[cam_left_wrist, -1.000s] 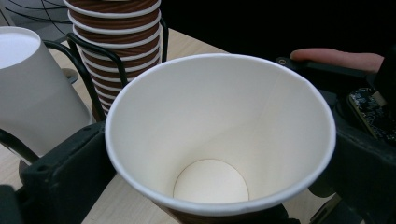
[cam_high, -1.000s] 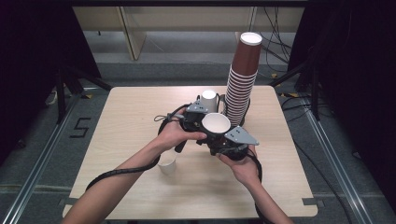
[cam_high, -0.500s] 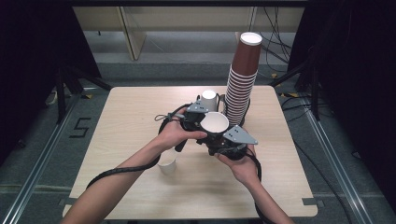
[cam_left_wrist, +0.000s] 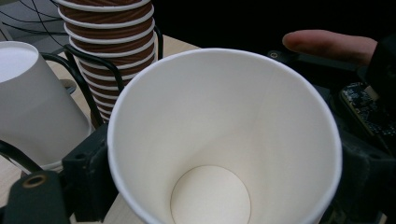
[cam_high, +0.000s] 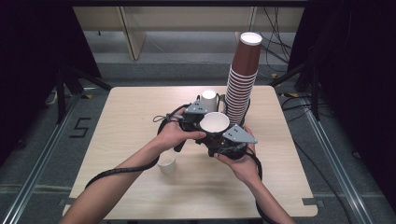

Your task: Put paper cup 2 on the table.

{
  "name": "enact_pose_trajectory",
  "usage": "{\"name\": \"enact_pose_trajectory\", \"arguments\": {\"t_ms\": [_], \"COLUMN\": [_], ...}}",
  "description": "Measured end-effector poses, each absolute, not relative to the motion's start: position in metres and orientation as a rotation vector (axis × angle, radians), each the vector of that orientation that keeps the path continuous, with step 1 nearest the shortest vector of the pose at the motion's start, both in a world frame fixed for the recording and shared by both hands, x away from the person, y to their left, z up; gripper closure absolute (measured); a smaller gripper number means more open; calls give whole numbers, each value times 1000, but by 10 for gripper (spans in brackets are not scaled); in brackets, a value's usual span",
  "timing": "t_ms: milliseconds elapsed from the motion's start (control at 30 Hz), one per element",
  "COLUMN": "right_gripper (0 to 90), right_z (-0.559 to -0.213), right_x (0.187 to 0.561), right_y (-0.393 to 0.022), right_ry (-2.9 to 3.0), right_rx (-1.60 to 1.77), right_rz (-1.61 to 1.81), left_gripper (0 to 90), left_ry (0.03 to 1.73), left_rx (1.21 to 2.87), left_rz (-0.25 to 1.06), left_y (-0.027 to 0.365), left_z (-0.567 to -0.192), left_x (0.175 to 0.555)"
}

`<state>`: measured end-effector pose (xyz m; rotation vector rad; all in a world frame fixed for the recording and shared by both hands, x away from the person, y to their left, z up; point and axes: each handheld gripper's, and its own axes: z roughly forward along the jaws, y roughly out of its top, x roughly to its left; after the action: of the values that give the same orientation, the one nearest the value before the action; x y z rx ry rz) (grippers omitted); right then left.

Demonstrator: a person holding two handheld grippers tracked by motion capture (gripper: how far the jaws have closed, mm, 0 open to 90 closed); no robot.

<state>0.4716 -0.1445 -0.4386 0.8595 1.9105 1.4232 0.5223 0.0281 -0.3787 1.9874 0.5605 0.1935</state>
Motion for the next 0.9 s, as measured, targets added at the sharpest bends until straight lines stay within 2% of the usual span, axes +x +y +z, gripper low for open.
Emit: {"name": "enact_pose_trajectory", "arguments": {"t_ms": [200, 900], "right_gripper": [8, 22], "right_z": [-438, -440], "right_x": [471, 459], "right_y": [-146, -157], "right_ry": [1921, 1923], "right_rx": [851, 825], "right_rz": [1420, 1437], "left_gripper": [131, 131], "left_ry": [567, 607], "left_rx": [1988, 1944], "left_rz": [203, 250], "left_y": [29, 40], "left_z": [-377, -372], "left_x": [523, 528]}}
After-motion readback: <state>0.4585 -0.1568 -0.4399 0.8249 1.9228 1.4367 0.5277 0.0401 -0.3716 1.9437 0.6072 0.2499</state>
